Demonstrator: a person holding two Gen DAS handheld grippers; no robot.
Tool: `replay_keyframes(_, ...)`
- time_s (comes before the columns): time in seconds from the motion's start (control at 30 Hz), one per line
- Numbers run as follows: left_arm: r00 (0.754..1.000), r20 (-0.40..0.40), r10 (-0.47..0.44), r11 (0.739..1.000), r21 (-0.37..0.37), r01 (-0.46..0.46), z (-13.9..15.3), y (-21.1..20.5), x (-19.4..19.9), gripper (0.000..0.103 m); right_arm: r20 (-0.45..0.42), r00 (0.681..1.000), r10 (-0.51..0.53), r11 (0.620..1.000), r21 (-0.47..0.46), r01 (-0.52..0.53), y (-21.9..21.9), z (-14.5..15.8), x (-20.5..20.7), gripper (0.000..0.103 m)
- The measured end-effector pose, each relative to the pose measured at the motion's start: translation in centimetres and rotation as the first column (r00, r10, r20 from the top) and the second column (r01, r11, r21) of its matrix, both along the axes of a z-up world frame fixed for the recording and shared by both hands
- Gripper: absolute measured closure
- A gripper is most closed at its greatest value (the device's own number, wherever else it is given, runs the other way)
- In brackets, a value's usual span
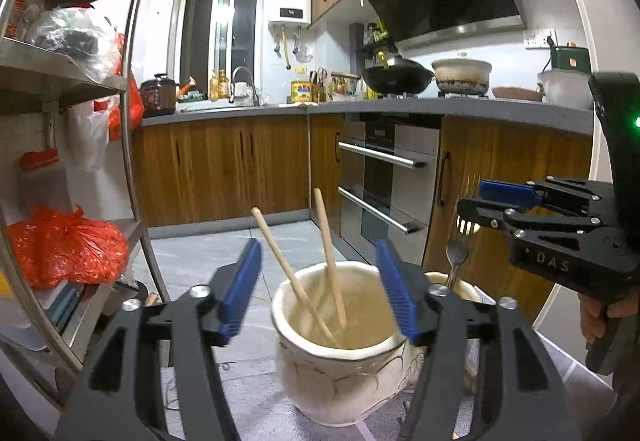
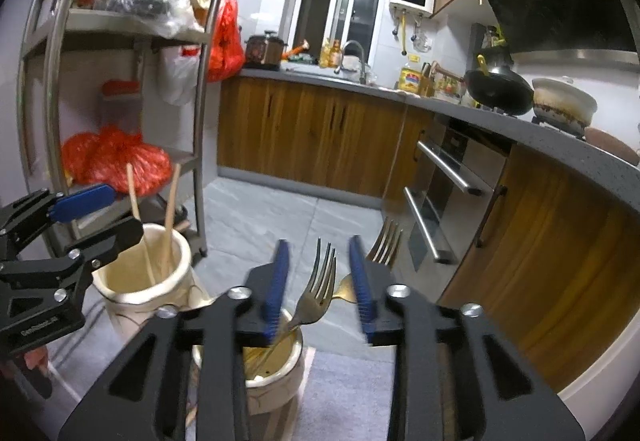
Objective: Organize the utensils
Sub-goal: 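Open the left tool releasing the chopstick while the right tool releases the silver fork, then withdraw both tools from the holder toward the remaining chopsticks and spoons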
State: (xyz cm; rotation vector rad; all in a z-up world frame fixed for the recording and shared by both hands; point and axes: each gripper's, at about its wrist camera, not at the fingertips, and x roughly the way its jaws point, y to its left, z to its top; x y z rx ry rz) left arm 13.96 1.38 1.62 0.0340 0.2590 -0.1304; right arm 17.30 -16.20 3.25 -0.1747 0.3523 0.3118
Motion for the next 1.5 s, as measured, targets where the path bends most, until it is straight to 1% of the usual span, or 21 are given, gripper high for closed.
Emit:
replay_keyframes(0.03,1.0,0.007,0.004,1.0,-0.002,-0.004,0.2,0.1,-0.3,0.032,0.005,1.0,-0.002,1.0,0.01,0.002,-0.2,0.1,-0.2,0.064)
replay_keyframes(0.07,1.0,0.016,0.011,1.0,-0.006,-0.011,0.5,0.3,-0.6,0.029,0.012,1.0,-0.002,1.0,0.03,0.001,-0.6,0.4,-0.5,0.056)
replay_keyframes(0.1,1.0,0.024,0.015,1.0,-0.01,-0.015,0.8,0.5,-1.0,0.023,0.018,1.0,-0.002,0.999,0.044,0.002,-0.8,0.5,-0.7,0.042)
replay_keyframes(0.13,0.999,0.033,0.017,1.0,-0.015,-0.016,1.1,0.7,-1.3,0.018,0.028,1.0,-0.005,0.998,0.06,0.003,-1.1,0.7,-1.0,0.025)
replay_keyframes(0.17,0.999,0.046,0.02,1.0,-0.021,-0.019,1.4,0.9,-1.8,0.015,0.045,0.999,-0.007,0.996,0.085,0.003,-1.6,1.0,-1.5,0.019)
replay_keyframes(0.2,0.998,0.056,0.024,0.999,-0.023,-0.023,1.6,1.1,-2.2,0.009,0.054,0.998,-0.008,0.995,0.1,0.002,-1.8,1.2,-1.8,0.011)
replay_keyframes(0.23,0.998,0.064,0.028,0.999,-0.025,-0.027,1.8,1.2,-2.5,0.005,0.064,0.998,-0.011,0.993,0.119,0.003,-2.2,1.4,-2.2,0.008)
replay_keyframes(0.27,0.997,0.074,0.03,0.999,-0.029,-0.028,2.1,1.3,-3.0,0.005,0.07,0.997,-0.016,0.99,0.14,0.006,-2.6,1.5,-2.6,0.006)
replay_keyframes(0.47,0.995,0.098,0.015,0.999,-0.04,-0.011,3.3,1.6,-5.3,0.005,0.064,0.997,-0.047,0.976,0.214,0.032,-4.7,1.9,-4.4,0.005)
replay_keyframes(0.6,0.994,0.107,0.001,1.0,0.006,-0.002,3.8,0.9,-6.8,0.005,0.027,0.994,-0.106,0.975,0.2,0.098,-5.4,1.5,-5.0,0.005)
replay_keyframes(0.7,0.994,0.11,-0.01,0.999,0.04,0.006,3.9,0.4,-7.9,0.005,0.024,0.992,-0.124,0.972,0.202,0.117,-5.8,0.8,-5.6,0.005)
replay_keyframes(0.87,0.995,0.092,-0.032,0.999,0.041,0.028,3.5,0.2,-9.0,0.005,0.015,0.991,-0.137,0.972,0.196,0.131,-6.3,-0.8,-7.0,0.005)
replay_keyframes(1.0,0.998,0.056,-0.038,0.999,0.03,0.036,2.7,0.3,-9.5,0.005,0.013,0.993,-0.116,0.981,0.16,0.113,-6.0,-1.9,-8.2,0.005)
replay_keyframes(1.17,1.0,0.016,-0.016,0.999,0.034,0.015,1.2,0.7,-9.7,0.005,-0.03,0.998,-0.063,0.983,0.17,0.068,-5.8,-3.6,-8.9,0.005)
replay_keyframes(1.23,1.0,-0.011,-0.008,1.0,0.027,0.008,0.6,1.0,-9.6,0.005,-0.048,0.997,-0.065,0.983,0.166,0.073,-5.8,-4.2,-8.9,0.005)
replay_keyframes(1.4,0.997,-0.081,0.003,0.999,0.043,0.0,-1.1,1.2,-9.3,0.005,-0.133,0.988,-0.082,0.978,0.179,0.105,-6.4,-5.8,-8.5,0.005)
replay_keyframes(1.5,0.992,-0.124,0.001,0.999,0.033,0.003,-2.1,1.4,-9.2,0.005,-0.182,0.979,-0.089,0.977,0.175,0.122,-7.0,-6.6,-8.4,0.005)
